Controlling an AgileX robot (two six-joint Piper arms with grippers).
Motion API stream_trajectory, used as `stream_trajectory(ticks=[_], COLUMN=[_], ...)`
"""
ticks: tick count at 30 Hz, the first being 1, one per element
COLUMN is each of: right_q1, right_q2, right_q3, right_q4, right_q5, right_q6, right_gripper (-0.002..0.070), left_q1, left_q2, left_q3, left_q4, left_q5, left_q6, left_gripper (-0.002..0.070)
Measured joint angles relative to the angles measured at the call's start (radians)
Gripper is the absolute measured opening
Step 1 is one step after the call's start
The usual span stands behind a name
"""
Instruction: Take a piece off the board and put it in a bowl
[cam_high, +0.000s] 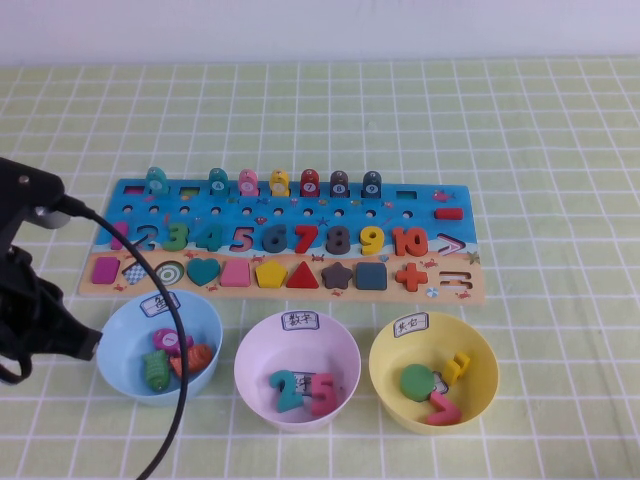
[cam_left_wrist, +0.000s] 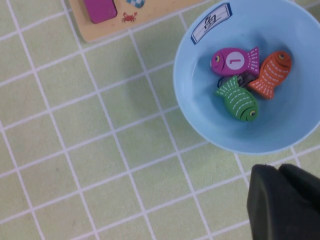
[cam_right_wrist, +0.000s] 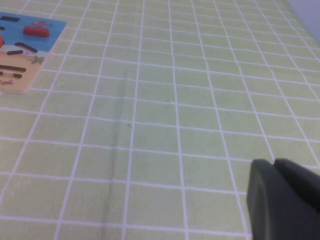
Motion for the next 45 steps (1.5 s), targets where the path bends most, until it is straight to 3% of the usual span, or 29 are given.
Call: stream_trajectory(ticks=[7,15,18,33,38,45], right_q1=[0.000,0.000,0.000,0.000,0.000,0.000], right_q2=[0.000,0.000,0.000,0.000,0.000,0.000], right_q3=[0.000,0.000,0.000,0.000,0.000,0.000], right_q4=[0.000,0.000,0.000,0.000,0.000,0.000], right_q5=[0.000,0.000,0.000,0.000,0.000,0.000], right_q6=[0.000,0.000,0.000,0.000,0.000,0.000], right_gripper=[-0.0017,-0.0017,-0.0017,-0.0017,-0.0017,-0.0017], left_q1=[0.000,0.000,0.000,0.000,0.022,0.114], left_q2=[0.000,0.022,0.078,0.481,0.595,0.685], left_q3=[0.000,-0.007,-0.045,-0.547,-0.586,-0.586], left_q4=[0.008,0.020,0.020,0.121,0.089,0.023], left_q5=[-0.004,-0.022,0.017,0.220,0.235,0.213], left_q6=[-0.009,-0.060,-0.077,-0.084,-0.053,0.001], left_gripper=[0.0032,0.0323,0.0370,0.0389,0.0390,0.0390])
